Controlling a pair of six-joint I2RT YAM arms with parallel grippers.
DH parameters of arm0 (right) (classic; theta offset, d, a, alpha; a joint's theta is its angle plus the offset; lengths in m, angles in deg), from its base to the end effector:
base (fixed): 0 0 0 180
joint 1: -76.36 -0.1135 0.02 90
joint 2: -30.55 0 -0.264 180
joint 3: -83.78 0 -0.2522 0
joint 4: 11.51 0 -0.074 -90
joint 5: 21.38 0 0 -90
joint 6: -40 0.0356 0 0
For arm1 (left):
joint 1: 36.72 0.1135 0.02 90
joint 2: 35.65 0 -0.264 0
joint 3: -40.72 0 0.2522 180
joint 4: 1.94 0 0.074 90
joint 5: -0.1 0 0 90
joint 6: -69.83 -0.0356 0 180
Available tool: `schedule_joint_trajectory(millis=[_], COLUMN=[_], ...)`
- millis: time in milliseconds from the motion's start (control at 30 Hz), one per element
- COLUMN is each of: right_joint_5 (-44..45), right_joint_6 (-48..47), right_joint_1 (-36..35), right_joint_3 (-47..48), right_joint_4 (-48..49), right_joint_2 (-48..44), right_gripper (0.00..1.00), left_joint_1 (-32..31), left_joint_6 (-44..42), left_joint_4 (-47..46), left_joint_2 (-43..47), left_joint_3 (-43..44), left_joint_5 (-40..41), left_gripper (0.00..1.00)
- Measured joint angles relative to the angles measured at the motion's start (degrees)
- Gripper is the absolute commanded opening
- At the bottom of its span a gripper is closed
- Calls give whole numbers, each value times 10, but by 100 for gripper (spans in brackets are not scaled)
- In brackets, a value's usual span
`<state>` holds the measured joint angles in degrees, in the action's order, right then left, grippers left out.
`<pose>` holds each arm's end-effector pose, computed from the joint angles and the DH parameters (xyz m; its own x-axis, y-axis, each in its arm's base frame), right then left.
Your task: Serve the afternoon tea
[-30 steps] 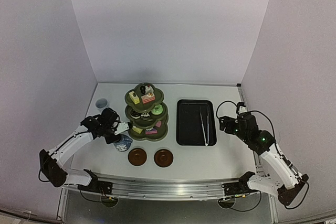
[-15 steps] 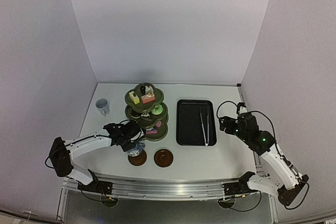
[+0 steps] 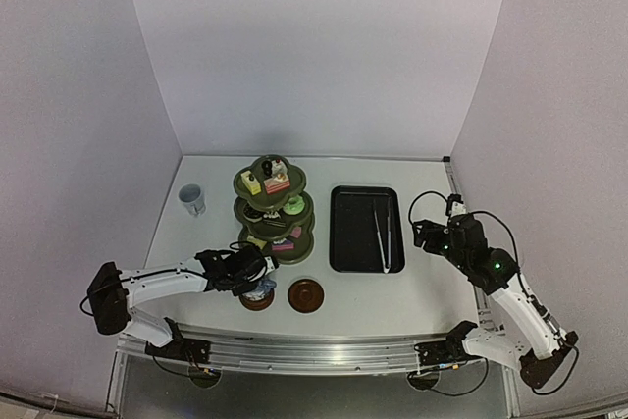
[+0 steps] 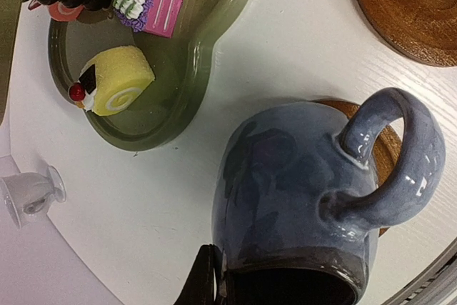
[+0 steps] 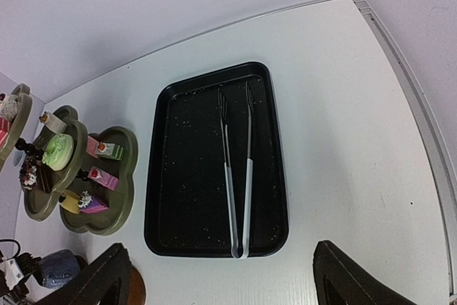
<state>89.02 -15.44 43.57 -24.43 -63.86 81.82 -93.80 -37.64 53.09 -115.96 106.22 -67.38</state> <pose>0.1599 0.0883 0.3512 -0.5118 0.3027 -0.8040 0.0385 0.9430 0.3306 0.1507 -0.2077 0.2089 -0.2754 0.9356 -0.2208 0.8244 0.3480 0.4464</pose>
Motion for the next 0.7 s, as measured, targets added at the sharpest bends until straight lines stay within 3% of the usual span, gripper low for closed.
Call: schedule_joint_trajectory(millis=[700], right_joint_5=[3], right_joint_6=[2], right_joint_1=[0], right_joint_3=[-16], right_joint_4=[-2], right_joint_2=[-9], right_gripper=[86], left_joint_1=[-25], left_joint_6=[-6], left_joint_4=[37], left_joint_2=[18], left_joint_3=[-1], left_joint_5=[-1], left_gripper=[0])
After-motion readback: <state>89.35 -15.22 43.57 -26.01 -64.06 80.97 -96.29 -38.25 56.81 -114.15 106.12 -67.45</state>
